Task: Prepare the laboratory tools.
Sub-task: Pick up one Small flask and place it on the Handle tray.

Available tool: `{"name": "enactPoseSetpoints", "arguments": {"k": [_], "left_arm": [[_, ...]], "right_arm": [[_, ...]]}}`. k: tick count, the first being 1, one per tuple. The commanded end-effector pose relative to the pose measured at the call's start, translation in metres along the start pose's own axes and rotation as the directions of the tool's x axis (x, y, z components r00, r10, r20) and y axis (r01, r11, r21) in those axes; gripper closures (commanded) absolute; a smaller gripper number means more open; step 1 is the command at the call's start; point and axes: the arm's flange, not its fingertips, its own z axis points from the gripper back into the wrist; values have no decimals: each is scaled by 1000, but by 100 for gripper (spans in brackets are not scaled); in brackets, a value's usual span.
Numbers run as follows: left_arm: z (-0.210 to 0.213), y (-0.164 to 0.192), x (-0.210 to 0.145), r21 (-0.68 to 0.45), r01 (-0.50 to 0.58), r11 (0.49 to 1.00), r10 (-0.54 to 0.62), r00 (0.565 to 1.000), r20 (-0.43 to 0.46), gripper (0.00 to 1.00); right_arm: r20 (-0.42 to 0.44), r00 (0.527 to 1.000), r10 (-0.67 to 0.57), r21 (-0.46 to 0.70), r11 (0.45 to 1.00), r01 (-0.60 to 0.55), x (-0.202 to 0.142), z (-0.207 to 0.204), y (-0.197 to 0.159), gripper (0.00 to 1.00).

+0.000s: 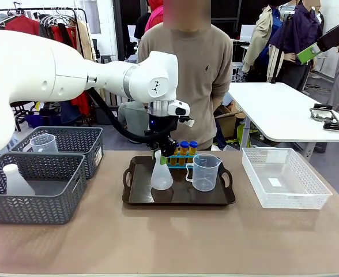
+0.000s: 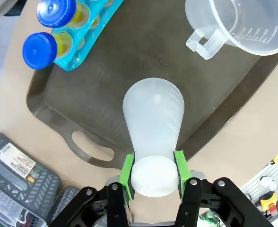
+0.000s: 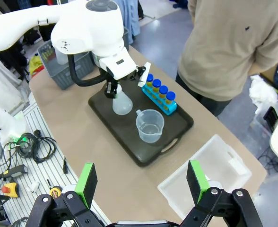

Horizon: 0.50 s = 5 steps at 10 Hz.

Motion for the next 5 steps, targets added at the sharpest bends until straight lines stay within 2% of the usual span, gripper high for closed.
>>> {"name": "enactPoseSetpoints", "arguments": {"k": [1, 4, 5], "left_arm": [[-5, 1, -8, 9, -2, 1000, 2, 1000, 12, 100], [-9, 4, -3, 18, 0, 1000, 0, 1000, -1, 100], [-9, 4, -3, 21, 4, 1000, -4, 1000, -4, 81]], "right_arm": [[13, 1000, 5, 15, 1000, -5, 0, 0, 1, 0], [13, 1000, 5, 15, 1000, -5, 0, 0, 1, 0], [13, 1000, 5, 15, 1000, -5, 0, 0, 1, 0]]}}
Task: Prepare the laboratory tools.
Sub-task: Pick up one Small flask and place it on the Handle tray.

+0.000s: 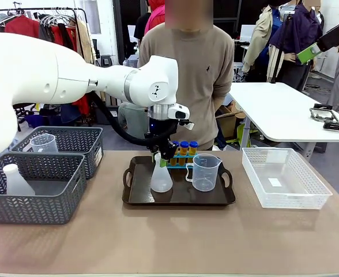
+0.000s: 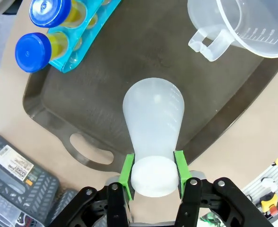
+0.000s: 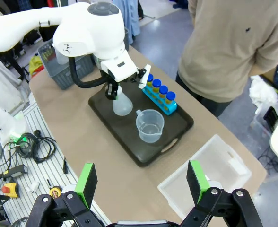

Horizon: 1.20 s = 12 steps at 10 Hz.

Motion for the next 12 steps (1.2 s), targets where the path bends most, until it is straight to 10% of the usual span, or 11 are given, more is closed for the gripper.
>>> {"name": "enactPoseSetpoints", "arguments": {"k": [1, 4, 12], "left_arm": [[0, 3, -3, 18, 7, 1000, -7, 1000, 4, 62], [6, 2, -7, -1, -3, 1000, 3, 1000, 13, 4], [74, -6, -45, -59, -20, 998, 25, 996, 80, 0]], "right_arm": [[13, 1000, 5, 15, 1000, -5, 0, 0, 1, 0], [13, 1000, 5, 15, 1000, -5, 0, 0, 1, 0], [13, 1000, 5, 15, 1000, -5, 0, 0, 1, 0]]}}
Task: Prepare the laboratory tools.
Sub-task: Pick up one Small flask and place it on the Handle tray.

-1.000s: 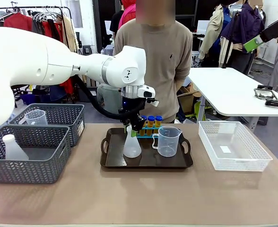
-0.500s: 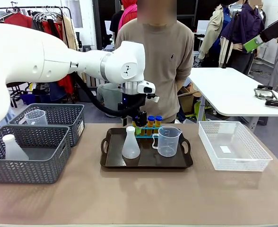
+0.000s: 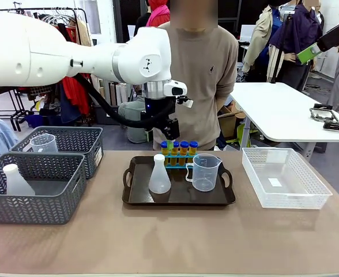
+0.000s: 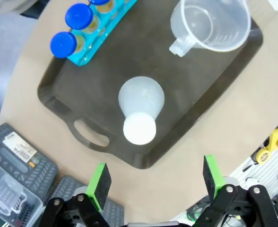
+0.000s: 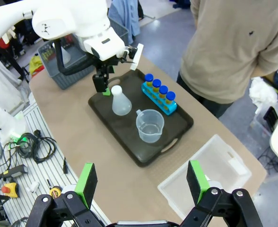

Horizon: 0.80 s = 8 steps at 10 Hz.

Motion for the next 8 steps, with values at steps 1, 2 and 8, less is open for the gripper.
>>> {"name": "enactPoseSetpoints", "arguments": {"k": [1, 2, 8], "left_arm": [[5, 1, -18, -1, 7, 1000, -7, 1000, 9, 0], [10, -2, -20, 7, 35, 999, -35, 999, -6, 0], [12, -3, -6, 6, 5, 1000, -5, 1000, 1, 0]], "right_arm": [[13, 1000, 5, 15, 1000, -5, 0, 0, 1, 0], [13, 1000, 5, 15, 1000, -5, 0, 0, 1, 0], [13, 1000, 5, 15, 1000, -5, 0, 0, 1, 0]]}}
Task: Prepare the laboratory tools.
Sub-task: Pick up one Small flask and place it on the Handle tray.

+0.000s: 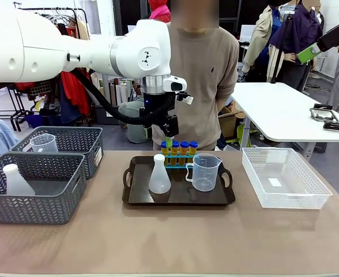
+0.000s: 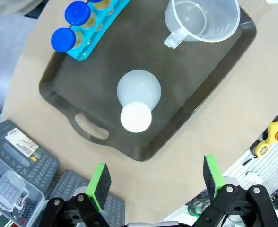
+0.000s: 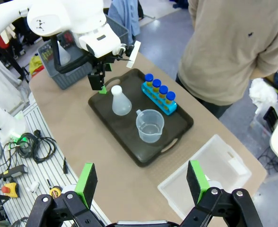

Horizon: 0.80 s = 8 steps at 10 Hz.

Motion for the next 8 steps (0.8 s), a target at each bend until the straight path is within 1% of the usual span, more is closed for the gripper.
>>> {"name": "enactPoseSetpoints", "arguments": {"k": [1, 5, 6, 7, 8], "left_arm": [[1, 1, -1, 4, -13, 1000, 13, 1000, 9, 0], [0, 0, 0, 0, 0, 1000, 0, 1000, 1, 0], [23, 5, -15, -92, 18, 996, -16, 1000, 21, 0], [39, 15, -25, -104, 6, 995, 1, 997, 74, 0], [69, 26, -42, -105, 44, 994, -27, 988, 152, 0]], "right_arm": [[13, 1000, 5, 15, 1000, -5, 0, 0, 1, 0], [13, 1000, 5, 15, 1000, -5, 0, 0, 1, 0], [13, 1000, 5, 15, 1000, -5, 0, 0, 1, 0], [13, 1000, 5, 15, 1000, -5, 0, 0, 1, 0], [13, 1000, 5, 15, 1000, -5, 0, 0, 1, 0]]}}
